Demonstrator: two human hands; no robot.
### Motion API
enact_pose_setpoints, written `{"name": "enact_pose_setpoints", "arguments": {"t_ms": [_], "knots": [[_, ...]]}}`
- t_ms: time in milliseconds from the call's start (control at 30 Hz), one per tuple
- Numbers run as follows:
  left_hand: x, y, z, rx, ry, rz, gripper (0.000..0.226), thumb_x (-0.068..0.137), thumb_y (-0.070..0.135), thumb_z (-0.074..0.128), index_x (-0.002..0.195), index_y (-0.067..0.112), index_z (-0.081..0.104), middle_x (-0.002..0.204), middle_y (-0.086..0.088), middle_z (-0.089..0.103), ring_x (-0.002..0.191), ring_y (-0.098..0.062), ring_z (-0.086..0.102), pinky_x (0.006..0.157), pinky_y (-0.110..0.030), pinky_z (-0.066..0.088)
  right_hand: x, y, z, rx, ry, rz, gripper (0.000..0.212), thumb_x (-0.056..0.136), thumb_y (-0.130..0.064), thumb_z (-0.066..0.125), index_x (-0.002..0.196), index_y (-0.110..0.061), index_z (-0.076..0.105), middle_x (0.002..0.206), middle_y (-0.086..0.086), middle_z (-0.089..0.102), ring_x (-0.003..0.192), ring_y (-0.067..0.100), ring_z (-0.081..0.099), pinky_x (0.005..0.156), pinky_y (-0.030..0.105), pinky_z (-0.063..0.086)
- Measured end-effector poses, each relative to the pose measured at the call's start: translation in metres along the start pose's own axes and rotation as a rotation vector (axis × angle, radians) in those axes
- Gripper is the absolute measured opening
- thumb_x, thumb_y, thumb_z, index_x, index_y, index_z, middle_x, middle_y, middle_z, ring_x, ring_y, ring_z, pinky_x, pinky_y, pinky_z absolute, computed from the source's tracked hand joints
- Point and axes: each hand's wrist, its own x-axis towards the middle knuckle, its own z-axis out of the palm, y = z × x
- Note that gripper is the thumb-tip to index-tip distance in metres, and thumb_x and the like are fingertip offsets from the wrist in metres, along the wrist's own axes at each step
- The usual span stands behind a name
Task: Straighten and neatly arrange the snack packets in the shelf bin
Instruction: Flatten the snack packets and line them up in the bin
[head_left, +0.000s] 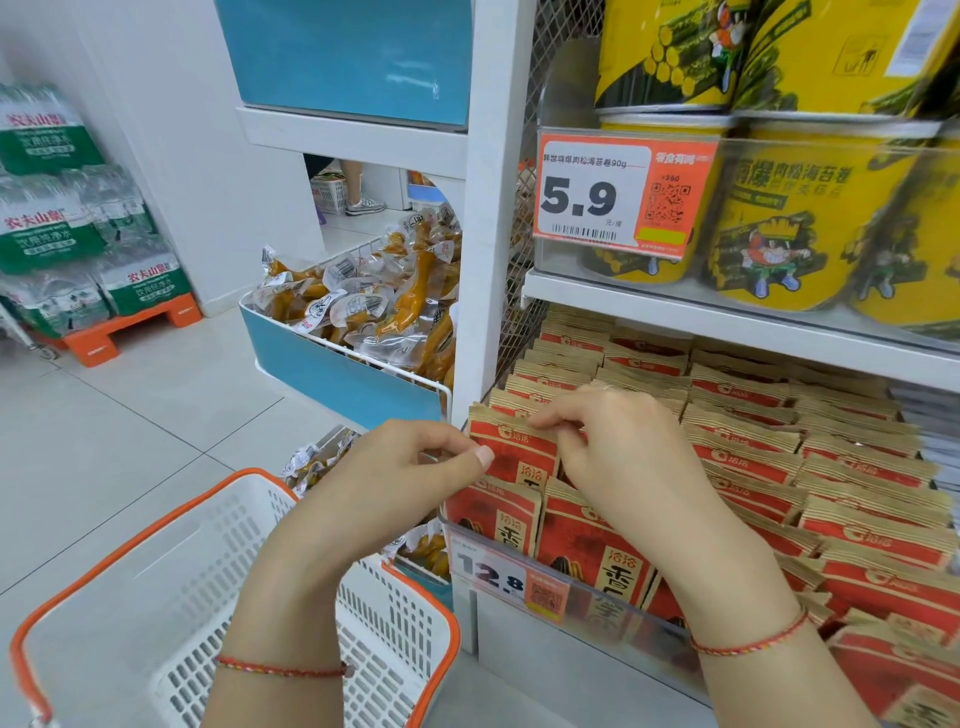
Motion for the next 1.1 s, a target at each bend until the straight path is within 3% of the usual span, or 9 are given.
{"name": "enact_pose_setpoints", "arguments": {"t_ms": [133,267,333,400,533,733,833,900,1100], "knots": [[0.001,0.004,0.005,0.078,0.026,-0.009,0.018,0.099,0.025,0.048,0.099,0.036,0.063,0.106,0.011,0.066,0.096,-0.004,0.062,0.081,-0.026,0.054,-0.002,-0.002,-0.002,-0.019,-0.079,0.013,0.039,0.094,-0.012,0.043,0.112,-0.035,0.069,0.118,-0.012,0.066,0.113,0.011,0.056,0.094,0.026,0.042],[0.007,0.001,0.013,0.196,0.056,-0.016,0.019,0.099,0.018,0.048,0.105,0.035,0.053,0.096,0.016,0.056,0.087,-0.002,0.056,0.065,-0.017,0.048,-0.003,0.0,-0.003,0.008,-0.08,0.025,0.04,0.094,-0.012,0.042,0.113,-0.035,0.068,0.12,-0.013,0.065,0.109,0.009,0.056,0.097,0.026,0.041],[0.01,0.0,0.014,0.222,0.094,-0.023,0.014,0.098,0.019,0.054,0.092,0.032,0.057,0.091,0.013,0.059,0.086,-0.004,0.058,0.064,-0.02,0.047,-0.003,0.002,-0.003,0.06,-0.086,0.027,0.04,0.094,-0.012,0.042,0.111,-0.035,0.069,0.12,-0.014,0.065,0.084,-0.002,0.056,0.095,0.027,0.044],[0.011,-0.002,0.014,0.242,0.129,-0.02,0.017,0.095,0.019,0.06,0.083,0.03,0.059,0.089,0.008,0.064,0.086,-0.006,0.059,0.07,-0.024,0.049,-0.004,0.004,-0.003,0.108,-0.088,0.018,0.038,0.095,-0.014,0.042,0.112,-0.036,0.068,0.12,-0.015,0.065,0.059,-0.009,0.04,0.091,0.024,0.046],[0.011,-0.001,0.016,0.268,0.214,-0.003,0.024,0.092,0.017,0.064,0.073,0.03,0.058,0.085,0.005,0.066,0.084,-0.01,0.06,0.073,-0.03,0.05,-0.005,0.006,-0.003,0.126,-0.09,0.014,0.036,0.096,-0.017,0.042,0.113,-0.037,0.068,0.124,-0.016,0.063,0.045,-0.006,0.042,0.083,0.022,0.048],[0.005,0.01,0.014,0.142,0.427,0.135,0.023,0.093,0.015,0.063,0.075,0.029,0.06,0.08,0.015,0.063,0.079,-0.002,0.054,0.061,-0.021,0.038,-0.006,0.009,-0.003,0.199,-0.029,0.002,0.032,0.098,-0.022,0.042,0.11,-0.038,0.067,0.107,-0.023,0.066,0.088,0.001,0.061,0.072,0.015,0.04],[0.002,0.02,0.012,-0.145,0.56,0.259,0.024,0.093,0.011,0.062,0.079,0.03,0.061,0.08,0.012,0.067,0.074,-0.003,0.059,0.055,-0.019,0.043,-0.007,0.009,-0.007,0.561,0.047,-0.02,0.027,0.095,-0.044,0.045,0.107,-0.036,0.068,0.089,-0.03,0.066,0.089,-0.01,0.059,0.069,0.007,0.04],[-0.001,0.025,0.012,-0.365,0.609,0.344,0.029,0.092,0.005,0.061,0.083,0.033,0.063,0.079,0.007,0.071,0.076,-0.003,0.064,0.057,-0.013,0.048,-0.009,0.008,-0.011,0.763,0.019,-0.037,0.036,0.085,-0.055,0.047,0.104,-0.034,0.069,0.094,-0.028,0.069,0.093,-0.011,0.06,0.076,0.005,0.042],[-0.009,0.034,0.015,-0.644,0.77,0.447,0.026,0.089,0.009,0.067,0.094,0.035,0.066,0.084,0.01,0.076,0.083,-0.016,0.072,0.075,-0.038,0.059,-0.008,0.002,-0.006,0.842,-0.06,-0.045,0.02,0.08,-0.028,0.07,0.1,-0.031,0.069,0.096,-0.012,0.073,0.089,0.004,0.067,0.081,0.021,0.054]]}}
